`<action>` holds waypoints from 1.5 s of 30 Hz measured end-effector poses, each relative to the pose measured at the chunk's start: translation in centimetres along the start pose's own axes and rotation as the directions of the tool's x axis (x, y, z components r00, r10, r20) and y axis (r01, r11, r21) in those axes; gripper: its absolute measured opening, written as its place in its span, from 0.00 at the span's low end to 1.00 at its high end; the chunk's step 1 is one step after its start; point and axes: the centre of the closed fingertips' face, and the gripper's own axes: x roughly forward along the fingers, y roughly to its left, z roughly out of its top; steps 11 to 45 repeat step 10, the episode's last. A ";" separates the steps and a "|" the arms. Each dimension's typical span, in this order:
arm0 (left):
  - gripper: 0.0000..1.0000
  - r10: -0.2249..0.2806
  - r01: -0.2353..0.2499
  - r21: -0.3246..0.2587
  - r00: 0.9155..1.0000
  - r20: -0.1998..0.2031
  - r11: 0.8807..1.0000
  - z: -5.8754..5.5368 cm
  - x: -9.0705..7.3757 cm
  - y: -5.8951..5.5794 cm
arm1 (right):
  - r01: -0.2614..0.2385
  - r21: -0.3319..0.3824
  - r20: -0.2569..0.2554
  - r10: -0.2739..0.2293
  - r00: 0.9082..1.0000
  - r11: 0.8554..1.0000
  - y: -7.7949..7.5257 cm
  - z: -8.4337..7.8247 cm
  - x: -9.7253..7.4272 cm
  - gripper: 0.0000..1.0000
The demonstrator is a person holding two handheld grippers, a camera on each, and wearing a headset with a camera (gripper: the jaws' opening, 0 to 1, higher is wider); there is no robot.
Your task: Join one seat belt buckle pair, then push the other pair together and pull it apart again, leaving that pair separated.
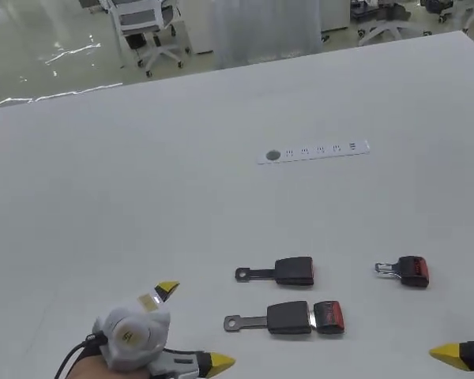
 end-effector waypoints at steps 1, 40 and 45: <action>1.00 0.002 -0.002 0.001 1.000 0.002 1.000 0.0 -0.1 0.0 | 0.003 -0.002 0.003 -0.003 1.000 1.000 0.0 0.0 0.0 1.00; 1.00 -0.011 0.010 0.017 1.000 0.025 1.000 0.9 -0.5 -1.3 | 0.020 0.000 0.021 -0.020 1.000 1.000 0.3 0.4 -0.3 1.00; 1.00 -0.011 0.010 0.017 1.000 0.025 1.000 0.9 -0.5 -1.3 | 0.020 0.000 0.021 -0.020 1.000 1.000 0.3 0.4 -0.3 1.00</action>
